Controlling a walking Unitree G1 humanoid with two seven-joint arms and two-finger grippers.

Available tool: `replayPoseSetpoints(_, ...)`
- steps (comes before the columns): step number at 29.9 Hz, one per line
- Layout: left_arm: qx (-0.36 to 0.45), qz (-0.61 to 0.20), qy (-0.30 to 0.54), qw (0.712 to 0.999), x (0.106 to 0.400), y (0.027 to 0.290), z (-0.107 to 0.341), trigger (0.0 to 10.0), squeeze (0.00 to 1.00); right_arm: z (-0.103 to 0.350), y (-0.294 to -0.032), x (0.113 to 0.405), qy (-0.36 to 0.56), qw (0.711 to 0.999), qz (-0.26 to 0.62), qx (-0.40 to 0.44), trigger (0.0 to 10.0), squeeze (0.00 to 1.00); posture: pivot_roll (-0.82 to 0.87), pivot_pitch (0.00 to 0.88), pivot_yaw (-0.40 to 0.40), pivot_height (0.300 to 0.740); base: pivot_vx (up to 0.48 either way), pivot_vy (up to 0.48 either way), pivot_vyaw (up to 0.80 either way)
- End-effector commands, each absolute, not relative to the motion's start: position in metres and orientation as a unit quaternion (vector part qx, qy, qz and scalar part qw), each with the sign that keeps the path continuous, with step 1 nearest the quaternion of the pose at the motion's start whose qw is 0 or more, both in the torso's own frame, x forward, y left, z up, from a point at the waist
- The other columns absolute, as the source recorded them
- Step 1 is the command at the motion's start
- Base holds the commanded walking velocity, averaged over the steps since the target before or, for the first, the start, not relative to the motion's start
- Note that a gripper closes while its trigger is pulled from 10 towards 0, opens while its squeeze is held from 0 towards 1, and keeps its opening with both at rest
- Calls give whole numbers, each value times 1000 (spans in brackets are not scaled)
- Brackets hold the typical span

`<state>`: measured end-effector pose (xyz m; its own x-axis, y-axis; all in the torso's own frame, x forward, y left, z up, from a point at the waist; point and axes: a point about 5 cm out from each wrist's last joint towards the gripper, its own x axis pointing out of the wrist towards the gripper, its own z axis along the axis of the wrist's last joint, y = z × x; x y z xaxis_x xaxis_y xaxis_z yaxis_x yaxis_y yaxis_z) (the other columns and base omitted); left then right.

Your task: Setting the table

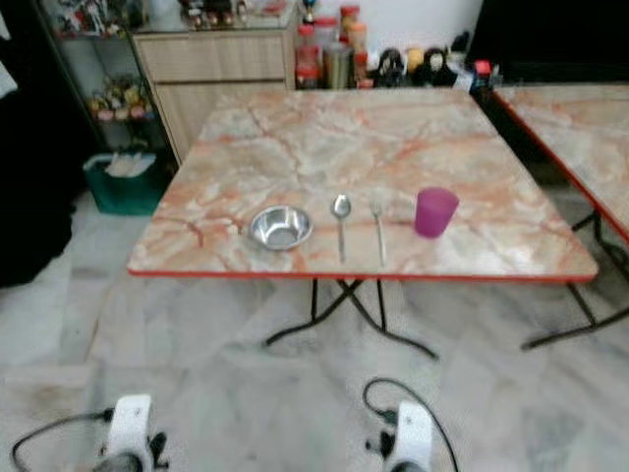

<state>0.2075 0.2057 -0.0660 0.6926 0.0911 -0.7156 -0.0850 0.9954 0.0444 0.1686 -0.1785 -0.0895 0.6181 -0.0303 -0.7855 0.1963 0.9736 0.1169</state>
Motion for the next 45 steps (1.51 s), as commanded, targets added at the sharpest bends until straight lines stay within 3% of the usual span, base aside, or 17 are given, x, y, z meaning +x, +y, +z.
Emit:
replayPoseSetpoints(1, -7, 57, 364, 930, 217, 211, -58, 10000, 0, -87, -174, 176, 425, 898, -57, 99, 10000, 0, 71, 0, 17, 740, 0, 0, 0)
replayPoseSetpoints(12, -4, 44, 343, 938, 229, 207, -51, 10000, 0, -88, -172, 173, 426, 896, -64, 109, 10000, 0, 61, 0, 28, 740, 126, 0, 0)
replayPoseSetpoints(45, -20, 37, 348, 936, 224, 204, -55, 10000, 0, -89, -174, 172, 430, 894, -65, 104, 10000, 0, 69, 0, 20, 740, 290, 0, 0)
